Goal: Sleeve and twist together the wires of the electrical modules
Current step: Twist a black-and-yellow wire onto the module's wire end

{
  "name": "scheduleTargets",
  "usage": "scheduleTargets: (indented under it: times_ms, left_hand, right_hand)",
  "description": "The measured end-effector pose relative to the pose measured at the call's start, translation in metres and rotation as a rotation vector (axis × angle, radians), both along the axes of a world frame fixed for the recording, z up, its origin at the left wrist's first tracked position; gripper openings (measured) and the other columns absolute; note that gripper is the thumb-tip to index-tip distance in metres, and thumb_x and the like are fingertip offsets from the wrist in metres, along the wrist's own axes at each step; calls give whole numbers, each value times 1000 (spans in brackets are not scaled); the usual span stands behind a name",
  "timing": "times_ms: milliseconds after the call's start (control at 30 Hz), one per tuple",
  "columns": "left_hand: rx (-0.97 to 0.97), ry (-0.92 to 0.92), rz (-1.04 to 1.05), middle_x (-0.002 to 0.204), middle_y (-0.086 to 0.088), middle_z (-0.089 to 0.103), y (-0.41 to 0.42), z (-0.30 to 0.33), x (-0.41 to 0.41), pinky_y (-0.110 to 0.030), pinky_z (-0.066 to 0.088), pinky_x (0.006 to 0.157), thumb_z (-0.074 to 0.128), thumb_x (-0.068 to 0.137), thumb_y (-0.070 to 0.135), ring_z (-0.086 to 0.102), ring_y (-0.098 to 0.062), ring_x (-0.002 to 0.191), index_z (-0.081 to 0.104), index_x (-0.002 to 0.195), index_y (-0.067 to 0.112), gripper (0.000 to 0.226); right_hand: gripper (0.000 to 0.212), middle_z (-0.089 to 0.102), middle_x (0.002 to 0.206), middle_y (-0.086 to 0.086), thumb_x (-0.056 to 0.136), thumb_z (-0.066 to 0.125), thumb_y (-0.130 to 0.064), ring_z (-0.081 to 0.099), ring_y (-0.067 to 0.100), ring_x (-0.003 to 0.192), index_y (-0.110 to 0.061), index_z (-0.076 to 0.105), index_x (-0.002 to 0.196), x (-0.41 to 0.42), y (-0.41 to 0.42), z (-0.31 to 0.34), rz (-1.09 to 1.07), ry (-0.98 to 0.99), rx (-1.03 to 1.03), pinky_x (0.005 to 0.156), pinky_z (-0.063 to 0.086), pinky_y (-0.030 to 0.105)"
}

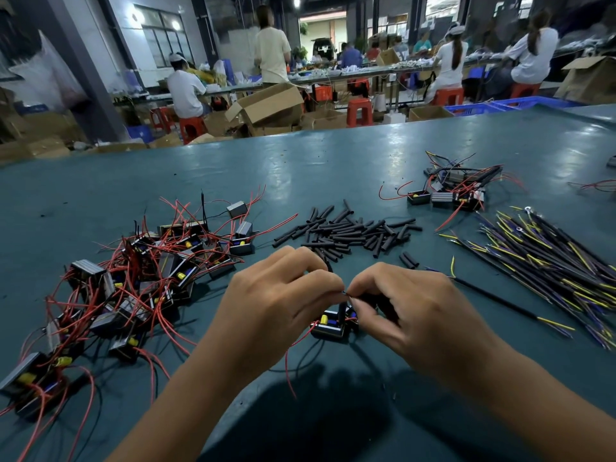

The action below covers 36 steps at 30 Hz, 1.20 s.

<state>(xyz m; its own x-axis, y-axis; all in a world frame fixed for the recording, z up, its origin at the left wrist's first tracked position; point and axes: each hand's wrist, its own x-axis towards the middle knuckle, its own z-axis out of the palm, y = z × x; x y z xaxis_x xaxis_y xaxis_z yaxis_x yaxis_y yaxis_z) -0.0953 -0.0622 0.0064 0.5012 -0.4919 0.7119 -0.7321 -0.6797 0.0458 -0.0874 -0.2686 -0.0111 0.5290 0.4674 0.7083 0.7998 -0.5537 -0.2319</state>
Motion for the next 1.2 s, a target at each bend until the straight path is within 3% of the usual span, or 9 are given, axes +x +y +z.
scheduleTargets:
  times_ms: [233,433,533,633,700,833,1033,1200]
  left_hand:
    - [-91,23,82,80,1,57,-12,-4,-8,-40,48,53,64,96,23,58,-20,69,69,84,11,18]
    - [-149,12,140,75,4,60,-17,-9,-11,-37,48,51,69,93,25,59,-16,64,73,81,15,16]
    - [-270,169,119,72,12,57,-20,-10,-12,-24,42,56,70,89,25,49,-2,63,71,79,16,14]
    - [-504,495,62,66,14,60,-22,-10,-14,-19,39,57,68,87,34,52,-5,58,71,80,23,13]
    - [-579,594,45,67,16,62,-21,-9,-14,-19,40,57,66,85,34,51,-4,58,70,80,26,9]
    - [-591,582,47,66,19,58,-14,-3,-13,-15,37,55,64,81,25,47,-3,56,69,80,26,5]
    - [-422,473,40,67,24,51,-12,-1,-17,-9,31,55,73,82,25,43,-2,56,67,81,28,7]
    - [-353,389,61,74,20,51,-10,-4,-12,-10,31,57,74,85,36,45,-5,61,66,85,28,11]
  right_hand:
    - [8,62,69,-5,89,62,-18,55,14,57,-12,66,86,0,2,-3,-96,-68,18,53,46,32]
    - [12,56,64,-7,90,58,-20,44,9,54,-13,65,83,-1,3,-5,-119,-49,61,51,41,29]
    - [12,54,63,-7,91,60,-19,43,8,52,-12,65,82,-2,4,-6,-122,-65,65,50,39,25]
    - [11,55,63,-6,90,62,-17,46,9,52,-12,64,81,-2,5,-8,-119,-70,81,51,40,27]
    - [9,56,64,-7,89,65,-15,46,9,53,-14,63,80,-2,5,-9,-115,-46,103,53,41,28]
    - [9,58,66,-7,89,64,-15,48,10,55,-14,62,81,-1,4,-9,-108,-17,110,55,42,29]
    - [9,57,66,-6,90,63,-16,47,10,55,-12,64,81,-1,4,-9,-118,-58,88,52,42,30]
    - [14,60,67,-5,92,60,-21,52,12,55,-11,65,82,-1,3,-9,-90,-79,76,51,44,31]
